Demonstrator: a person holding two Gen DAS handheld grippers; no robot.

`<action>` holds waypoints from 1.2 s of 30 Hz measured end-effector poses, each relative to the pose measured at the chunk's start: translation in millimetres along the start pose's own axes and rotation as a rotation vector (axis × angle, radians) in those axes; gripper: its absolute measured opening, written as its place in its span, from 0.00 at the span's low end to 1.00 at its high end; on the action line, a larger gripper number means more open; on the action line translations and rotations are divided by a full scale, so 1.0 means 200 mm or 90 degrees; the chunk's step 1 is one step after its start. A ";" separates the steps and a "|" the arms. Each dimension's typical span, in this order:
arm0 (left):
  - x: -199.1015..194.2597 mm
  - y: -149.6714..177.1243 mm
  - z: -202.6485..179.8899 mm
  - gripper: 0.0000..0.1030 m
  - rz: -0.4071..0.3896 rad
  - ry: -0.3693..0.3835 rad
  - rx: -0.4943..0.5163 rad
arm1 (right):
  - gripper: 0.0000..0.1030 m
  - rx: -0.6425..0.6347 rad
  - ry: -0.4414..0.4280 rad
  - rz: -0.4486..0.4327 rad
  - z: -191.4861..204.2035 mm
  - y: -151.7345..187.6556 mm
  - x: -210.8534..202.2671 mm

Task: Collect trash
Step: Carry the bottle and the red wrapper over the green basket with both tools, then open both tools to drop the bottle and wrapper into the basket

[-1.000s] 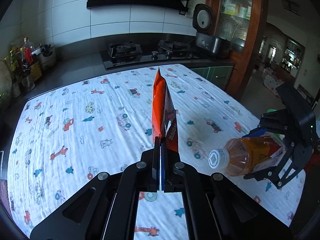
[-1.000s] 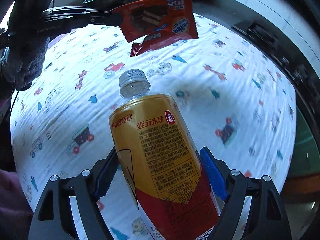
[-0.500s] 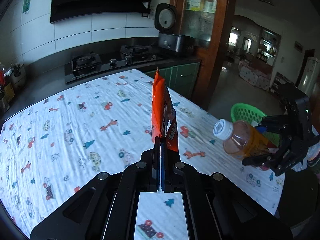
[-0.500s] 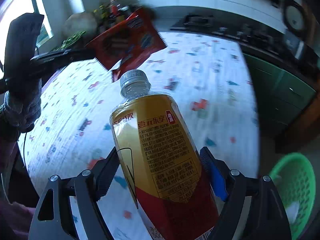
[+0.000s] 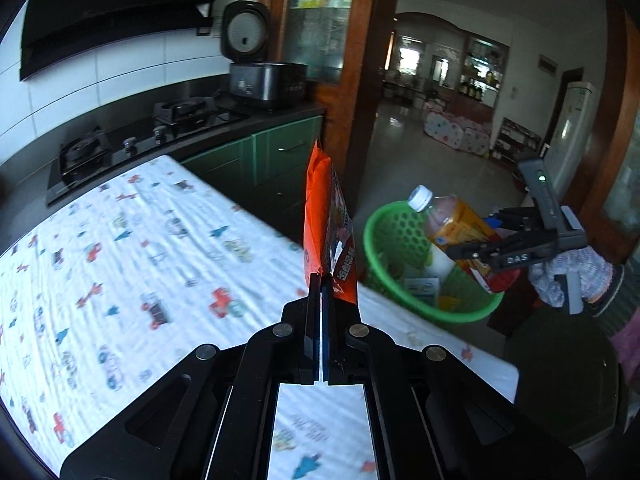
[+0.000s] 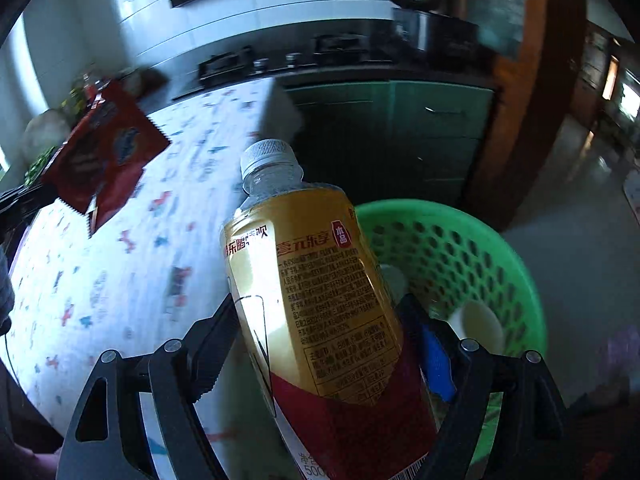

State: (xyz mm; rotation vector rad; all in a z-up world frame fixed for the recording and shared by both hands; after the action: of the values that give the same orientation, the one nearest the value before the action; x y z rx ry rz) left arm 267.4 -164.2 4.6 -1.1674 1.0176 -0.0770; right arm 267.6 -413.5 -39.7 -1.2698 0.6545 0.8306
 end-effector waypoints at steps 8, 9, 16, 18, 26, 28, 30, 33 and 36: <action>0.17 -0.10 -0.22 0.00 0.013 0.033 0.030 | 0.75 0.068 0.016 0.006 -0.27 0.08 0.11; 0.19 -0.11 -0.23 0.00 0.016 0.036 0.031 | 0.75 0.076 0.017 0.003 -0.30 0.08 0.12; 0.34 -0.12 -0.35 0.00 0.040 0.052 0.041 | 0.76 0.126 0.022 0.004 -0.41 0.11 0.13; 0.38 -0.12 -0.38 0.00 0.046 0.058 0.040 | 0.76 0.127 0.022 -0.005 -0.42 0.11 0.12; 0.57 -0.12 -0.47 0.00 0.080 0.067 0.033 | 0.79 0.124 0.014 -0.042 -0.43 0.13 -0.02; 0.61 -0.11 -0.49 0.00 0.090 0.055 0.037 | 0.80 0.124 0.015 -0.057 -0.43 0.14 -0.06; 0.63 -0.10 -0.51 0.00 0.100 0.059 0.033 | 0.81 0.131 0.009 -0.069 -0.43 0.15 -0.10; 0.66 -0.09 -0.53 0.00 0.112 0.059 0.033 | 0.81 0.142 0.001 -0.086 -0.44 0.18 -0.16; 0.68 -0.07 -0.54 0.00 0.122 0.057 0.034 | 0.82 0.148 -0.006 -0.098 -0.43 0.20 -0.20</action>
State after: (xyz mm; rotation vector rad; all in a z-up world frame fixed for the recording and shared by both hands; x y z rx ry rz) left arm 277.6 -321.4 -71.2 -1.0201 1.1950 -0.0041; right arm 214.8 -500.7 -45.8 -1.0892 0.6188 0.6150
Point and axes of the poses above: each gripper's, at about its wrist camera, not at the fingertips, and x roughly the way its jaws point, z to its left, y to its underside, the point moved 3 cm from there along x, roughly the way its jaws point, and after that the axes turned 10 degrees about x, right-handed, at the moved point
